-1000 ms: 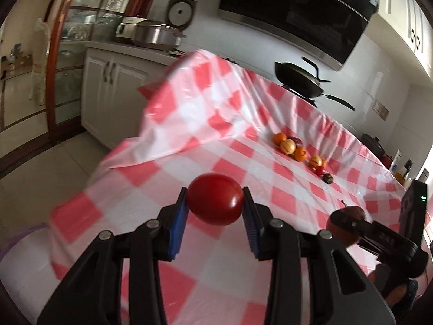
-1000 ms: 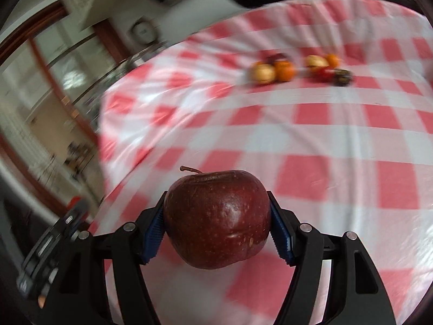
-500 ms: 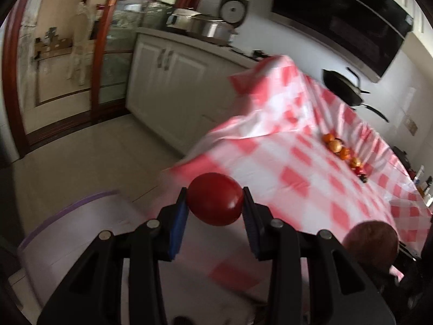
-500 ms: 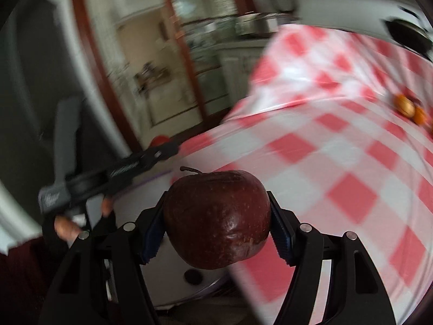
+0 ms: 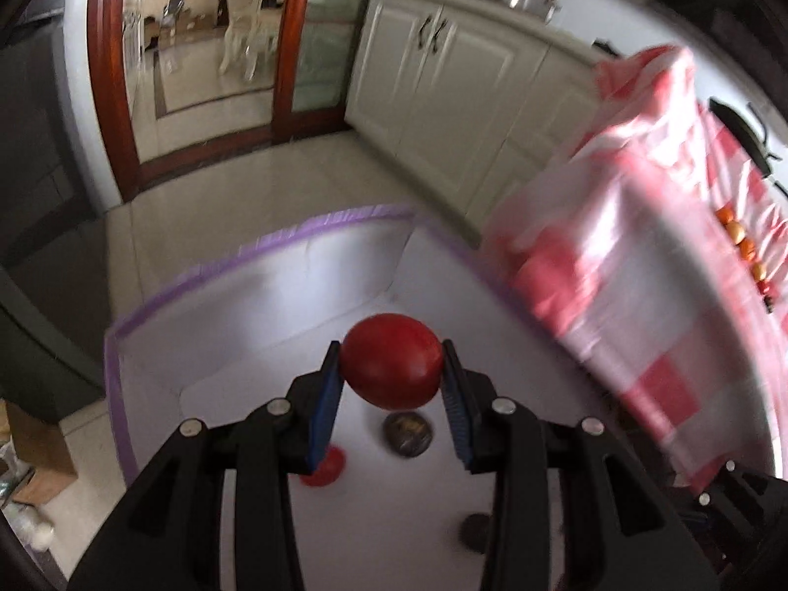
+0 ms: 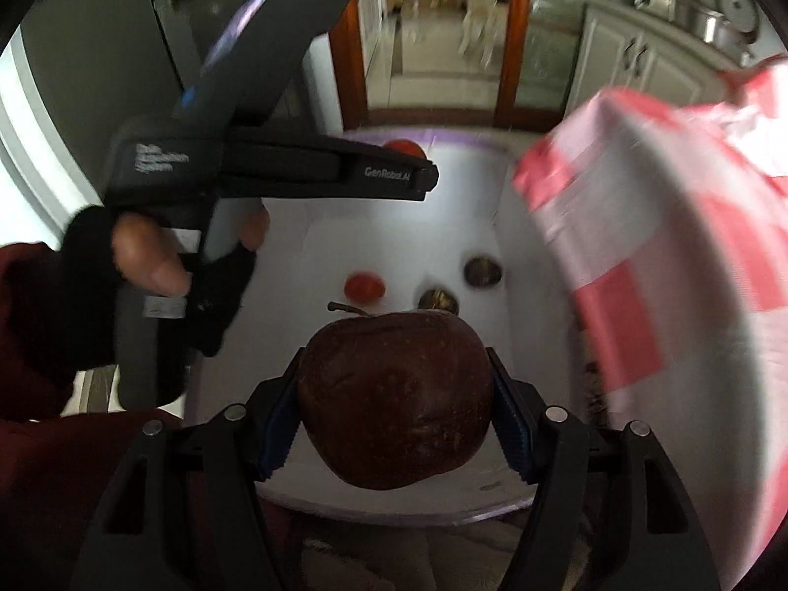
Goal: Organize fruits
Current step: 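Carry the apple and tomato to the white box while opening both tools to drop them, then move both open tools back over the fruit cluster on the table, then grasp a dark brown fruit with the right tool while the left tool grasps a red tomato, then carry the dark brown fruit and tomato to the white box while opening both tools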
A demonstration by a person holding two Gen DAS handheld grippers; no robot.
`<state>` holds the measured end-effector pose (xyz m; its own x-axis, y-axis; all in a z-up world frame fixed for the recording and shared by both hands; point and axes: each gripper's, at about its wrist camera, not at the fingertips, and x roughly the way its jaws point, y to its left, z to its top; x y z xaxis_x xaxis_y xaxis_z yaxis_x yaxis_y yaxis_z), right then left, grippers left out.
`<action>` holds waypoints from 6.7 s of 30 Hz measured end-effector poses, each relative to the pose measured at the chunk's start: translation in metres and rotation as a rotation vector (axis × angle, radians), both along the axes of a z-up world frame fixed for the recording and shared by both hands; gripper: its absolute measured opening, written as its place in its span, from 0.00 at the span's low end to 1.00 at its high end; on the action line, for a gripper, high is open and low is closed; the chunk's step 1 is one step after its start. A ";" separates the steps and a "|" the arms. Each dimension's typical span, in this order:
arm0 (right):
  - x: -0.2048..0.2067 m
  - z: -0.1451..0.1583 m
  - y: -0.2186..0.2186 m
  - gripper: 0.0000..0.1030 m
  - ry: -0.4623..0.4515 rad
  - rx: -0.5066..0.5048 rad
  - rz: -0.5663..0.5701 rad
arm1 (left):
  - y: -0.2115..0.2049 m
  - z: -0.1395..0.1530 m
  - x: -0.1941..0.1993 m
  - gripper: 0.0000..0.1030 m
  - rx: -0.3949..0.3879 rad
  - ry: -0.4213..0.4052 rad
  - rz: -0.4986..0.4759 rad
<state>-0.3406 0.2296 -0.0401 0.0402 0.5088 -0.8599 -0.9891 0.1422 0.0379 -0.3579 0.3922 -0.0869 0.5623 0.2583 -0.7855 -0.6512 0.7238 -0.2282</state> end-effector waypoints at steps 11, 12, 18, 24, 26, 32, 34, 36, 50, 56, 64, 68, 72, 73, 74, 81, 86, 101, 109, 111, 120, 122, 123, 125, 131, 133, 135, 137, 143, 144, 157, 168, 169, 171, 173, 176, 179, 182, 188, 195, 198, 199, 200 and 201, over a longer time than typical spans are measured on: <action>-0.001 -0.085 0.050 0.65 -0.063 -0.296 0.062 | 0.013 -0.057 0.008 0.38 -0.023 0.298 0.078; -0.001 -0.092 0.051 0.64 -0.085 -0.326 0.066 | 0.014 -0.061 0.010 0.38 -0.026 0.331 0.079; -0.012 -0.094 0.045 0.64 -0.145 -0.368 0.120 | 0.014 -0.073 0.016 0.38 -0.046 0.412 0.078; -0.011 -0.093 0.039 0.66 -0.112 -0.385 0.105 | 0.016 -0.068 0.015 0.69 -0.028 0.397 0.098; -0.012 -0.089 0.037 0.75 -0.117 -0.373 0.092 | 0.017 -0.068 0.015 0.73 -0.019 0.403 0.107; -0.012 -0.069 0.026 0.81 -0.112 -0.313 0.075 | 0.019 -0.066 0.014 0.79 -0.043 0.418 0.137; -0.013 -0.058 0.023 0.82 -0.123 -0.283 0.084 | 0.021 -0.063 0.013 0.80 -0.035 0.412 0.146; -0.018 -0.046 0.017 0.82 -0.139 -0.236 0.102 | 0.023 -0.057 0.012 0.83 -0.029 0.390 0.162; -0.039 0.055 -0.042 0.84 -0.232 0.106 0.114 | 0.016 0.017 0.004 0.87 0.085 0.292 0.348; 0.021 0.117 -0.078 0.86 -0.099 0.370 -0.122 | -0.009 0.126 0.004 0.92 0.322 -0.038 0.396; 0.099 0.180 -0.183 0.86 -0.097 0.642 -0.529 | -0.109 0.191 0.078 0.99 0.413 -0.265 0.045; 0.144 0.186 -0.238 0.86 -0.127 0.691 -0.754 | -0.170 0.200 0.148 0.99 0.401 -0.264 -0.186; 0.193 0.185 -0.294 0.86 -0.112 0.718 -1.007 | -0.227 0.193 0.229 0.99 0.376 -0.245 -0.371; 0.202 0.184 -0.305 0.86 -0.100 0.723 -1.050 | -0.242 0.190 0.245 0.99 0.379 -0.239 -0.409; 0.212 0.181 -0.317 0.86 -0.086 0.729 -1.098 | -0.261 0.185 0.260 0.99 0.381 -0.234 -0.452; 0.274 0.159 -0.377 0.86 -0.009 0.687 -1.312 | -0.352 0.153 0.375 0.99 0.289 -0.176 -0.632; 0.312 0.153 -0.415 0.86 0.009 0.683 -1.435 | -0.373 0.144 0.431 0.99 0.150 -0.223 -0.602; 0.441 0.080 -0.420 0.86 0.005 0.305 -1.433 | -0.327 0.113 0.468 0.98 -0.071 -0.283 -0.523; 0.493 0.074 -0.379 0.65 -0.127 0.103 -1.238 | -0.283 0.094 0.474 0.98 -0.290 -0.266 -0.387; 0.502 0.070 -0.377 0.64 -0.109 0.083 -1.223 | -0.281 0.092 0.474 0.98 -0.297 -0.270 -0.379; 0.487 0.073 -0.392 0.41 -0.133 0.149 -1.294 | -0.286 0.095 0.473 0.98 -0.258 -0.268 -0.407; 0.477 0.077 -0.410 0.41 -0.141 0.221 -1.371 | -0.291 0.098 0.471 0.98 -0.221 -0.273 -0.421; 0.474 0.080 -0.418 0.42 -0.136 0.254 -1.407 | -0.295 0.101 0.470 0.98 -0.196 -0.276 -0.435; 0.468 0.078 -0.447 0.42 -0.080 0.360 -1.511 | -0.305 0.106 0.468 0.98 -0.140 -0.282 -0.465; 0.465 0.071 -0.489 0.42 0.030 0.547 -1.642 | -0.325 0.111 0.466 0.98 -0.087 -0.279 -0.555; 0.462 0.070 -0.490 0.42 0.019 0.564 -1.659 | -0.334 0.111 0.465 0.98 -0.089 -0.269 -0.605; 0.461 0.071 -0.489 0.42 0.008 0.575 -1.655 | -0.346 0.113 0.463 0.98 -0.062 -0.265 -0.653; 0.459 0.069 -0.492 0.42 0.016 0.597 -1.667 | -0.353 0.114 0.464 0.98 -0.059 -0.256 -0.673; 0.460 0.077 -0.499 0.42 0.023 0.619 -1.665 | -0.397 0.109 0.496 0.91 -0.054 -0.189 -0.754; 0.460 0.077 -0.499 0.42 0.025 0.622 -1.662 | -0.407 0.110 0.500 0.89 -0.030 -0.185 -0.776; 0.461 0.075 -0.499 0.42 0.038 0.630 -1.650 | -0.470 0.093 0.561 0.42 0.139 -0.006 -0.849; 0.458 0.076 -0.500 0.42 0.031 0.647 -1.656 | -0.385 0.126 0.472 0.31 0.137 -0.138 -0.808; 0.458 0.076 -0.500 0.42 0.031 0.647 -1.655 | -0.376 0.127 0.460 0.31 0.140 -0.152 -0.785; 0.458 0.076 -0.500 0.42 0.031 0.647 -1.658 | -0.354 0.124 0.441 0.31 0.127 -0.175 -0.734; 0.457 0.076 -0.500 0.42 0.029 0.651 -1.659 | -0.338 0.120 0.432 0.31 0.107 -0.193 -0.694; 0.457 0.076 -0.500 0.42 0.032 0.654 -1.658 | -0.321 0.127 0.425 0.31 0.076 -0.243 -0.655; 0.457 0.076 -0.501 0.42 0.033 0.654 -1.657 | -0.321 0.130 0.422 0.31 0.102 -0.266 -0.645; 0.457 0.075 -0.500 0.42 0.035 0.653 -1.656 | -0.319 0.125 0.426 0.31 0.069 -0.261 -0.643; 0.457 0.075 -0.500 0.42 0.036 0.653 -1.653 | -0.314 0.113 0.434 0.31 0.009 -0.242 -0.612; 0.457 0.076 -0.500 0.42 0.036 0.654 -1.658 | -0.304 0.102 0.442 0.31 -0.058 -0.209 -0.576; 0.457 0.076 -0.500 0.42 0.037 0.655 -1.659 | -0.304 0.100 0.444 0.31 -0.070 -0.203 -0.573; 0.457 0.076 -0.500 0.42 0.038 0.654 -1.660 | -0.303 0.099 0.444 0.31 -0.074 -0.203 -0.572; 0.457 0.076 -0.500 0.42 0.037 0.655 -1.660 | -0.303 0.099 0.444 0.31 -0.078 -0.202 -0.571; 0.457 0.076 -0.501 0.42 0.036 0.656 -1.663 | -0.302 0.098 0.445 0.31 -0.085 -0.200 -0.567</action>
